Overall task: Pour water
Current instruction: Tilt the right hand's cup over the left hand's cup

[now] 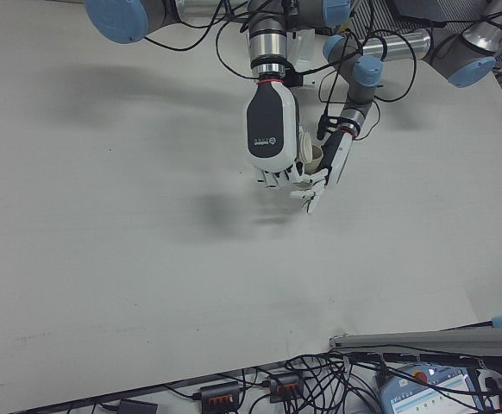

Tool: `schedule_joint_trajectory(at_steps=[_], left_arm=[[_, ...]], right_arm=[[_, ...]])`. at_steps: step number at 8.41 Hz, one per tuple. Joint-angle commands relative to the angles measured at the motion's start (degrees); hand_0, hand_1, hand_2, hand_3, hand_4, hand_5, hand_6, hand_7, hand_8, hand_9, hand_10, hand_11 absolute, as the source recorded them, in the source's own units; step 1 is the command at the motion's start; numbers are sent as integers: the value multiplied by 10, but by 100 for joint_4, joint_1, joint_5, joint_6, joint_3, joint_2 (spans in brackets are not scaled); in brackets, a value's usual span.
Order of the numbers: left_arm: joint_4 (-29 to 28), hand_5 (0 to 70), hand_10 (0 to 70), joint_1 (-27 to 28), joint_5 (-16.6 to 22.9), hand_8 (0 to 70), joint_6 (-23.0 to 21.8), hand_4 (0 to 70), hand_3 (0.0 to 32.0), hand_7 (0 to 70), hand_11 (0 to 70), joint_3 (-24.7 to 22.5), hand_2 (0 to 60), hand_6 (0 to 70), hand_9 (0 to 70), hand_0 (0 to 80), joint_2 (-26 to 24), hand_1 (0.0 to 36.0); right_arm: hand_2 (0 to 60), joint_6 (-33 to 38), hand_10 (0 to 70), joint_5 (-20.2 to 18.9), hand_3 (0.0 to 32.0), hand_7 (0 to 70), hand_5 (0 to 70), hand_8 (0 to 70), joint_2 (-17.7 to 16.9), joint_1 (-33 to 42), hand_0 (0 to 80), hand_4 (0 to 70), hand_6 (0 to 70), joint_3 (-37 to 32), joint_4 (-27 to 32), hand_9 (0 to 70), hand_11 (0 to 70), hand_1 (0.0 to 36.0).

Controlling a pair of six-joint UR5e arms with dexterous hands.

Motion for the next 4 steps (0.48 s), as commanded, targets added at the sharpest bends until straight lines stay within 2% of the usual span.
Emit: schedule_joint_trajectory(at_steps=[1,2,4], left_arm=[[0,700,73,-178,40,41,-5,700,0,284,133,9,600,225,60,800,-15,360],[0,700,71,-178,32,42,-5,700,0,284,130,18,600,224,61,800,-15,360],[0,700,71,-170,32,42,-5,700,0,284,129,9,600,224,62,800,-15,360]], right_arm=[[600,949,250,-9,0,700,700,338,50,-210,800,598,525,144,-1183,467,402,360],[600,987,249,-18,0,700,700,336,50,-219,800,582,517,250,-1501,463,402,360],[600,1083,255,60,0,700,700,337,-46,-219,800,562,502,460,-1539,462,409,360]])
